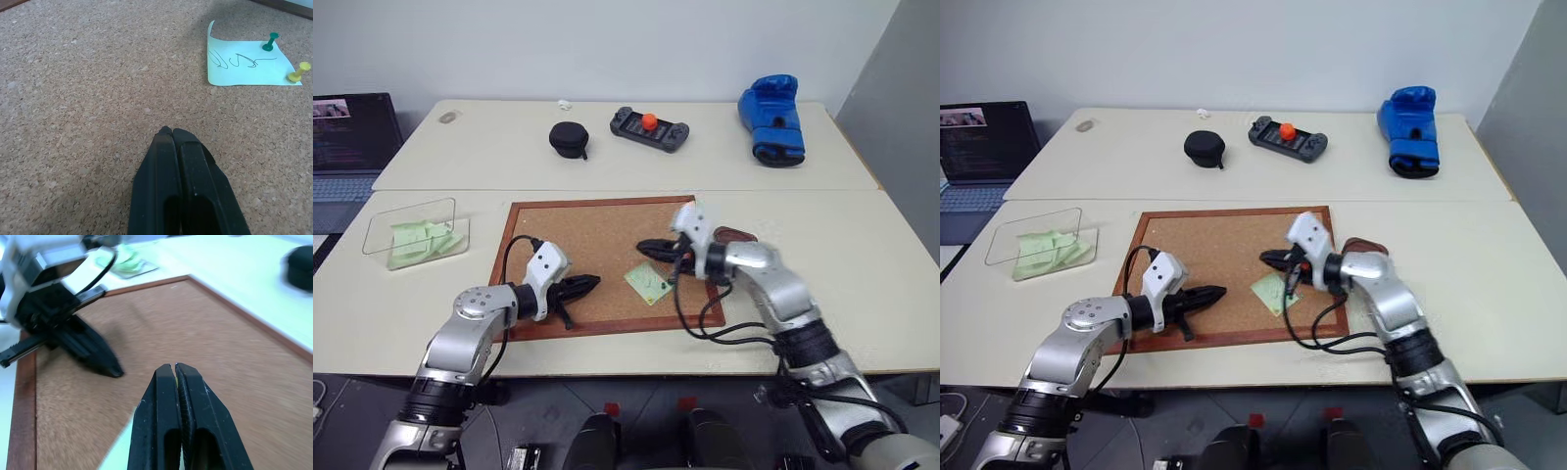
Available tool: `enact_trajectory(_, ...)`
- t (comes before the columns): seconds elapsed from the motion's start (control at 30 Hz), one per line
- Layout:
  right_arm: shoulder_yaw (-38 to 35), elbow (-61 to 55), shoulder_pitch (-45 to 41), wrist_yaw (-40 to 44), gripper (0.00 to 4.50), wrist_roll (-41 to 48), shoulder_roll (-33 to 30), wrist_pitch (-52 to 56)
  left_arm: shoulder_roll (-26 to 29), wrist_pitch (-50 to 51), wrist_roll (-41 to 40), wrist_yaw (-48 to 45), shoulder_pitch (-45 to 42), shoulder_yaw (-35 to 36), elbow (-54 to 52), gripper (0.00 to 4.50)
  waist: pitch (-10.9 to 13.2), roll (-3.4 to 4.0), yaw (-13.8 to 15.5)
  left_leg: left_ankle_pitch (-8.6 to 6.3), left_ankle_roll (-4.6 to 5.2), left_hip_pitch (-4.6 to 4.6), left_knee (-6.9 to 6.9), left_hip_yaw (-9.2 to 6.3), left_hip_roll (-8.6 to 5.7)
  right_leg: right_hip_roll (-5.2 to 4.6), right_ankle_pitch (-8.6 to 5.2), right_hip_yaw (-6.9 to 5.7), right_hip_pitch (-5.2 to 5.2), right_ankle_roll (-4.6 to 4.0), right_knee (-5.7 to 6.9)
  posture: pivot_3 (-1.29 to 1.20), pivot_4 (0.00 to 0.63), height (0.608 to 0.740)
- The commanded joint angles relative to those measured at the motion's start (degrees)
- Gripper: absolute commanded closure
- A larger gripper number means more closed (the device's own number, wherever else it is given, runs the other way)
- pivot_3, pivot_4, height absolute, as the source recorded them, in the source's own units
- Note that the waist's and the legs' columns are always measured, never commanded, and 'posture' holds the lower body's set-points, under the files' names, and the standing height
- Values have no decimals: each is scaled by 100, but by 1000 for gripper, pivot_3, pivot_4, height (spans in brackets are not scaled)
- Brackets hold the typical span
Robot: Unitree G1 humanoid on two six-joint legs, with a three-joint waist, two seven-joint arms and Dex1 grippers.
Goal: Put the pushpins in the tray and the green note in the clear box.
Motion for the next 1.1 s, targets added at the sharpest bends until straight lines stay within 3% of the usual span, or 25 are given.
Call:
enact_trajectory(0.03, -790, -821, 239, -455, 4496, 268, -440, 765, 52, 85, 333, 44, 115, -290, 356, 4500, -5, 6, -1, 0, 0, 1, 0, -1, 0, 0, 0, -1, 2, 0, -1, 0, 150, 740)
enact_trajectory(0.2, -1457, -790, 550, -1196, 4496, 131, -812, 1297, 9, 9, 377, 13, -25, -376, 535, 4500, -37, 59, -6, 0, 2, 10, -1, 9, 0, 2, -1, 0, 13, 1, -1, 0, 150, 740)
enact_trajectory(0.57, -1557, -26, 528, -1844, 4496, 145, -397, 1298, -22, -50, 424, -119, -183, -474, 655, 4500, -55, 87, -6, 1, 5, 34, -2, 28, -4, 3, -2, 0, 46, 3, -9, 0, 150, 740)
enact_trajectory(0.93, -1433, 412, 466, -2010, 2316, -3, -394, 842, 13, -101, 439, -134, -123, -438, 627, 4500, -55, 87, -10, 1, 5, 36, -3, 31, -3, 4, -2, 0, 46, 3, -8, 0, 150, 740)
enact_trajectory(1.1, -1406, 443, 462, -2008, 2316, -3, -424, 779, -3, -129, 455, -145, -164, -456, 671, 4500, -55, 87, -10, 1, 5, 36, -3, 31, -3, 4, -2, 1, 46, 3, -9, 0, 150, 740)
